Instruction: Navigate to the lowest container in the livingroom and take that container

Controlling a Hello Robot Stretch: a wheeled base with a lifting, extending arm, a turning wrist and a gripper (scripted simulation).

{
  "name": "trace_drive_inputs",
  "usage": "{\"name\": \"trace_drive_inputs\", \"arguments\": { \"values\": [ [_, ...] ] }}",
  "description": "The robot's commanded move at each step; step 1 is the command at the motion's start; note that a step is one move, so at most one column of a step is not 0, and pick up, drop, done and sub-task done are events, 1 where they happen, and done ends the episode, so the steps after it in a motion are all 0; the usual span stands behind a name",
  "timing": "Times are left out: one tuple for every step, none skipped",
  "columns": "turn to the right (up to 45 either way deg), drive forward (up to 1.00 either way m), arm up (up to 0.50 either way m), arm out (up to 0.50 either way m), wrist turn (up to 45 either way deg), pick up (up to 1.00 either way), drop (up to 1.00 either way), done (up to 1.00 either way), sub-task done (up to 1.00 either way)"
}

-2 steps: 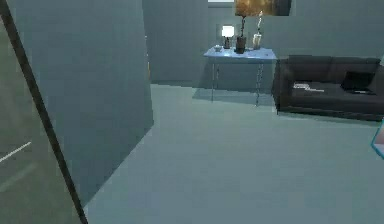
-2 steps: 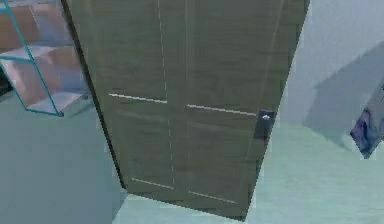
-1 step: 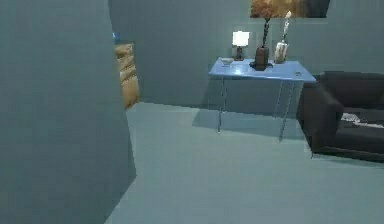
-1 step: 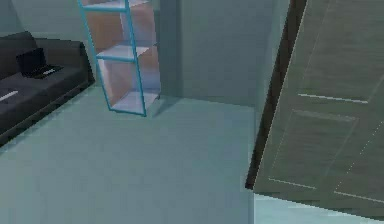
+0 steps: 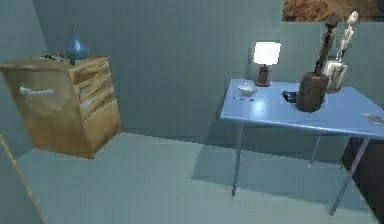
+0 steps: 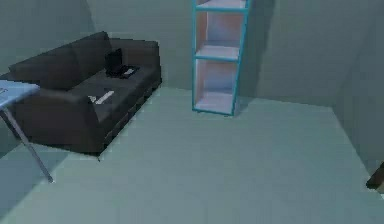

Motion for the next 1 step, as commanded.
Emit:
{"name": "trace_drive_inputs", "arguments": {
  "values": [
    [0.0, 0.45, 0.00, 0.00, 0.0, 0.00, 0.00, 0.00, 0.00]
  ]
}}
